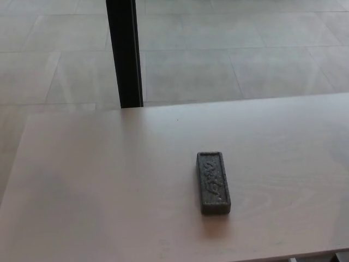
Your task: The robot uses its right hand to hold the eraser kept in the middle of the desk and use it to wipe the desk by swiping its surface twice
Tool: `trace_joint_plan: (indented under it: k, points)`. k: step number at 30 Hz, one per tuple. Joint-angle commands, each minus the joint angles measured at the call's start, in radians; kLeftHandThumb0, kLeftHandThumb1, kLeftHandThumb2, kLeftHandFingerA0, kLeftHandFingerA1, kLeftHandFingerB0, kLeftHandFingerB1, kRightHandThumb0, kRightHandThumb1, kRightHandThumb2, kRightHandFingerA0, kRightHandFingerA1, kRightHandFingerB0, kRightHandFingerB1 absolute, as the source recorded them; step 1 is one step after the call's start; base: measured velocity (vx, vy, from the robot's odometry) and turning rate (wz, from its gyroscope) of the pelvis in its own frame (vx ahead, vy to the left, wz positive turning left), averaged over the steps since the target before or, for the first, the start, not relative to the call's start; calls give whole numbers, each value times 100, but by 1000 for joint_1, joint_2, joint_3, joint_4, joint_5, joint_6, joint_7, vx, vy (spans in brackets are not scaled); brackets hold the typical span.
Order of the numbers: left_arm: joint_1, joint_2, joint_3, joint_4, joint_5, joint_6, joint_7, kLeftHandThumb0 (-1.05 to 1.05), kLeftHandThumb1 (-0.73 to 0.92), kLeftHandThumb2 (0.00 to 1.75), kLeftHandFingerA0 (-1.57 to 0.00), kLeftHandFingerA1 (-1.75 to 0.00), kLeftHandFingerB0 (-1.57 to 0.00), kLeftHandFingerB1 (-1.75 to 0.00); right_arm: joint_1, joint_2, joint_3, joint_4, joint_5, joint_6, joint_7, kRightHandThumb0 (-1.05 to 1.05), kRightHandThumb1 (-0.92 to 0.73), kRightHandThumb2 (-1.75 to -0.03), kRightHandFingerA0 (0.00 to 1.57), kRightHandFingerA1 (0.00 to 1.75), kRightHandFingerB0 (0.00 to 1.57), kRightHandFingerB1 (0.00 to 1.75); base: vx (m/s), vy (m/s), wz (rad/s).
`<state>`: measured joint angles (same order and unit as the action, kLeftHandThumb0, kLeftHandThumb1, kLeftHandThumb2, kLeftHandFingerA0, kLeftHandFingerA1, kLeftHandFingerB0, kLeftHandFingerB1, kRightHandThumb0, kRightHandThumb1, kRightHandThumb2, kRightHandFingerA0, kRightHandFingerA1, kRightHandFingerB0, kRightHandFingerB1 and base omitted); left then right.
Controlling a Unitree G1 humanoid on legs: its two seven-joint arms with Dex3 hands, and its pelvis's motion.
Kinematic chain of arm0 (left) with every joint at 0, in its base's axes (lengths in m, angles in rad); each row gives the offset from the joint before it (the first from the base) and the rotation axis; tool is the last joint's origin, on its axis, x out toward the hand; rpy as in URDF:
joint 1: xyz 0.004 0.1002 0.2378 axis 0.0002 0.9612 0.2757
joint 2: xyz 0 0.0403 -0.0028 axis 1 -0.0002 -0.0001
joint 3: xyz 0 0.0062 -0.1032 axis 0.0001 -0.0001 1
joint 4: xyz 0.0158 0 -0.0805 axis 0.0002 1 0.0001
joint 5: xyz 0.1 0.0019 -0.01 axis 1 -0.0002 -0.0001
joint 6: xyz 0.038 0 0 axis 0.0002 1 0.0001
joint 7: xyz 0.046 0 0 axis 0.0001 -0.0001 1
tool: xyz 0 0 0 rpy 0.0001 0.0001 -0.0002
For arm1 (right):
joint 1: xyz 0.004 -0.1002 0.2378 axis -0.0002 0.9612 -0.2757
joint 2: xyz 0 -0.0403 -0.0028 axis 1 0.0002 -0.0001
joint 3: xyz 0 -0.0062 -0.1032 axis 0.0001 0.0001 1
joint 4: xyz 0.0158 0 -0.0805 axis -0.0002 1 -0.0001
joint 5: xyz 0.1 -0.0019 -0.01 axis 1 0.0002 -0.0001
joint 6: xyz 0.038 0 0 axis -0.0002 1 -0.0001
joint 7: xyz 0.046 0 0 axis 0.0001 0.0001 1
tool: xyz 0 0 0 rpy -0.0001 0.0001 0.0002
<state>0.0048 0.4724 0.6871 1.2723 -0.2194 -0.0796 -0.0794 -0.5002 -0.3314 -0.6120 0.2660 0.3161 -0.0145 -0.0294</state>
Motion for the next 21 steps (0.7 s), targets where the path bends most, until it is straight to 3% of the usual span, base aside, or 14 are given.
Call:
trace_joint_plan:
  k: [1,5,6,7,8,14,15,16,20,21]
  points:
    - [-22,35,11,18,-42,-16,3,-51,67,60,-77,-64,-65,-54,-68,140,256,-200,-29,64,15,-19,-45,-127,105,175,86,151,0,0,0]
    - [-27,45,12,21,-42,-12,11,-52,67,60,-75,-64,-65,-54,-72,205,388,-223,-88,72,6,-17,-43,-130,108,175,87,154,0,0,0]
    - [-30,47,9,18,-41,-10,5,-52,68,60,-73,-63,-62,-52,-80,241,466,-203,-121,64,25,-27,-45,-118,134,147,103,129,0,0,0]
    - [-34,49,7,19,-39,-6,6,-52,68,60,-74,-62,-61,-51,-87,250,514,-176,-179,44,13,-26,-44,-119,132,144,105,128,0,0,0]
    - [-38,51,8,21,-39,-5,7,-52,67,60,-76,-62,-61,-53,-93,261,572,-133,-247,26,-4,-17,-44,-125,94,175,79,156,0,0,0]
    - [-44,53,17,21,-48,-8,-2,-49,69,61,-76,-63,-61,-54,-107,277,698,20,-338,-37,-15,-19,-50,-115,90,175,75,156,0,0,0]
    - [-43,54,20,21,-51,-4,-3,-49,69,61,-76,-63,-59,-53,-120,283,743,137,-377,-127,-10,-21,-53,-113,90,175,78,159,0,0,0]
    - [-43,53,20,21,-51,-3,-3,-49,69,61,-76,-63,-59,-53,-124,282,752,153,-380,-140,-13,-21,-53,-113,90,175,78,159,0,0,0]
    - [-41,51,18,18,-49,-8,-5,-49,69,61,-73,-64,-58,-53,-133,295,789,212,-393,-135,-37,-25,-51,-114,92,175,81,161,0,0,0]
    - [-43,53,6,19,-37,-14,-13,-51,70,61,-72,-62,-57,-52,-139,300,813,240,-400,-92,-28,-30,-56,-101,88,175,75,161,0,0,0]
